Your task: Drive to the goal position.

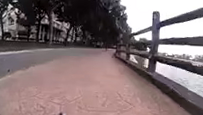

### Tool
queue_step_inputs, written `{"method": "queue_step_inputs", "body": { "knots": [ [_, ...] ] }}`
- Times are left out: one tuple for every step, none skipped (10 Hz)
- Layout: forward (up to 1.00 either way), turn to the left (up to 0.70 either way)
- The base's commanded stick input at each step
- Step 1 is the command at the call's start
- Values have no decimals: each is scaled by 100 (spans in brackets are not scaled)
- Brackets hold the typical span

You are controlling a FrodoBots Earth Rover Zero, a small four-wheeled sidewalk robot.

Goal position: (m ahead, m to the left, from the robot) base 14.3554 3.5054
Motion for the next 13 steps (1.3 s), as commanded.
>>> {"method": "queue_step_inputs", "body": {
  "knots": [
    [70, 0],
    [70, 0],
    [70, 0],
    [70, 0],
    [70, 0],
    [70, 0],
    [70, 0],
    [70, 0],
    [70, 0],
    [70, 0],
    [70, 0],
    [70, 0],
    [70, 0]
  ]
}}
